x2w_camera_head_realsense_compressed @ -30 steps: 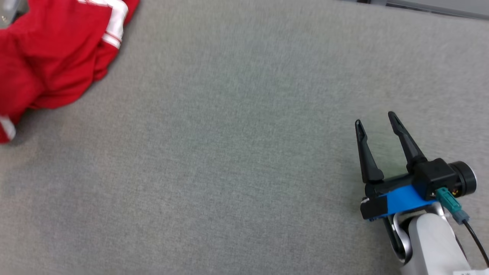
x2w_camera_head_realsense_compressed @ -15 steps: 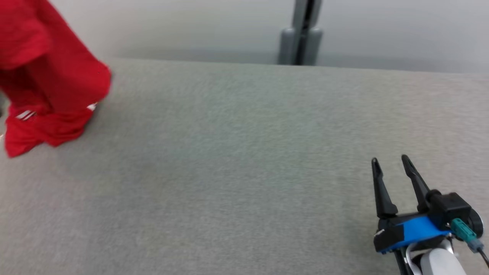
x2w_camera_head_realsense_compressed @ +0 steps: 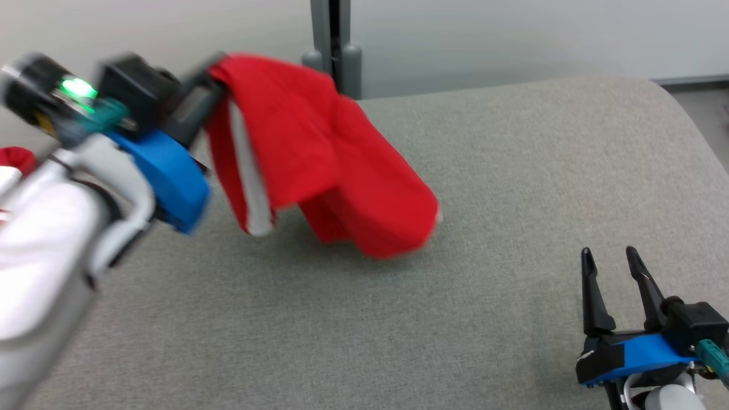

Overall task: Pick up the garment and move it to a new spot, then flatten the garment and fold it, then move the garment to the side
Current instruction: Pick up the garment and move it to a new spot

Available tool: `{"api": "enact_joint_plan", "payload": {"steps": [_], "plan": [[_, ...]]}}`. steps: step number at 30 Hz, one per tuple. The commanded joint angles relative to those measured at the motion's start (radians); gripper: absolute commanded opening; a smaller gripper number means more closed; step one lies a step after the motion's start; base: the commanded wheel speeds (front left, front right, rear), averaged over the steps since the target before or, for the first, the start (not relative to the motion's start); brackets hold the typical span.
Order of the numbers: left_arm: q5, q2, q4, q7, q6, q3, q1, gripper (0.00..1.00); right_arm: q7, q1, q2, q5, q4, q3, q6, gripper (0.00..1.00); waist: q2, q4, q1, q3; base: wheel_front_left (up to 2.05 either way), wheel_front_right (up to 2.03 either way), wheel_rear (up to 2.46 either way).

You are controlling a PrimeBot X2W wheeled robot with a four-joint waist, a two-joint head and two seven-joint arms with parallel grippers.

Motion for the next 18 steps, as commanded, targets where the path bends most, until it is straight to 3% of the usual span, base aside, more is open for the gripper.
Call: {"api": "enact_joint_plan", "payload": {"steps": [1,8,13,16,18], "plan": [[-0.002,-0.010,0.014,-0.007,0.000,-0.009,0.021,0.00,-0.001,-0.007,-0.003,0.006,-0.003,0.004,0.000,1.00,-0.0001,-0.002,0.0001,0.006,0.00,0.00,0.00],[-0.022,-0.248,0.268,-0.132,0.000,-0.148,0.048,0.00,-0.001,-0.059,-0.003,0.039,0.004,0.066,0.000,1.00,-0.0001,-0.039,0.0001,0.085,0.00,0.00,0.00],[-0.030,-0.379,0.496,-0.221,0.000,-0.216,0.044,0.00,-0.001,-0.081,-0.003,0.053,0.009,0.105,0.000,1.00,-0.0001,-0.061,0.0001,0.112,0.00,0.00,0.00],[-0.019,-0.428,0.602,-0.280,0.000,-0.239,0.017,0.03,-0.001,-0.086,-0.003,0.056,0.011,0.118,0.000,1.00,-0.0001,-0.068,0.0001,0.123,0.00,0.00,0.00],[-0.012,-0.462,0.659,-0.325,0.000,-0.246,0.005,0.49,-0.001,-0.085,-0.003,0.059,0.014,0.123,0.000,1.00,-0.0001,-0.068,0.0001,0.127,0.00,0.00,0.00]]}}
